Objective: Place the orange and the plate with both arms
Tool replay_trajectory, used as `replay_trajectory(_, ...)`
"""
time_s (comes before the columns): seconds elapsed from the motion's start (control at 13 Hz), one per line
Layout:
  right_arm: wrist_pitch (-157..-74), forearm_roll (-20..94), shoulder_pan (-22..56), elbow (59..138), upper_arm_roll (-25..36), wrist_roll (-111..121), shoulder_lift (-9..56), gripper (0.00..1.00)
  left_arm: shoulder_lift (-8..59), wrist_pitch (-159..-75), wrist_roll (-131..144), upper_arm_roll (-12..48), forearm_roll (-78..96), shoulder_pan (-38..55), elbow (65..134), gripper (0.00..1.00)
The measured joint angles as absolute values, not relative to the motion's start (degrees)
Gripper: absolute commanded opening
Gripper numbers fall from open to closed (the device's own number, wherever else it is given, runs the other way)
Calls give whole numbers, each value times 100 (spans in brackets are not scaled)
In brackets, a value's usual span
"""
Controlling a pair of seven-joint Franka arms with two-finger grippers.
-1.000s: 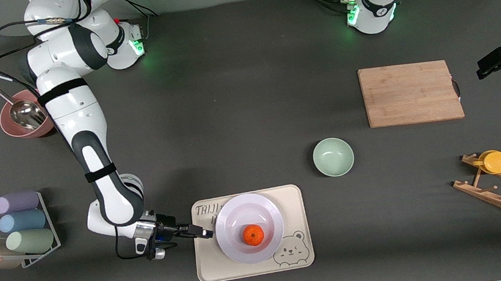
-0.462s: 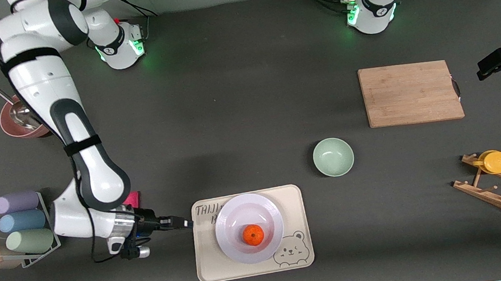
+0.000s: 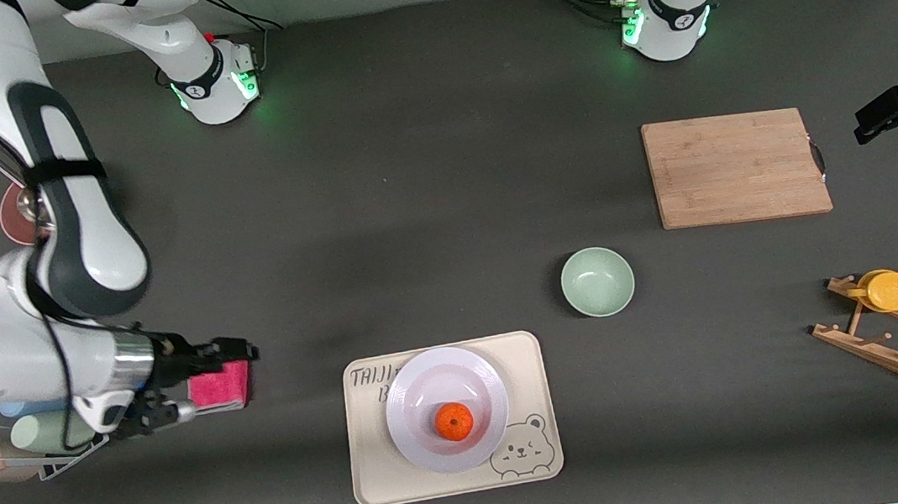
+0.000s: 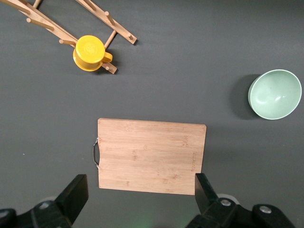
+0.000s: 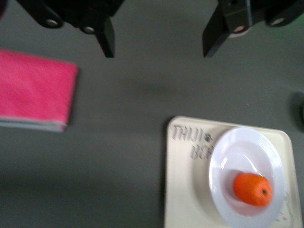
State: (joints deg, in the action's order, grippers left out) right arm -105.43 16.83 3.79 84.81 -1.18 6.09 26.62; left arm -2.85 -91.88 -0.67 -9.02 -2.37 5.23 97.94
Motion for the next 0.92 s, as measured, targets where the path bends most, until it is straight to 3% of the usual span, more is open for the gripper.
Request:
replay_trajectory(0.46,-9290,336,151,8592,-101,-416,1241,100,-291,-9178,-66,-898,-237,525,9792,100)
replay_trajectory(0.92,-9152,109,-92,8712,20,-431,664,100,-301,-9148,-70,-895,-236,546,9791,100)
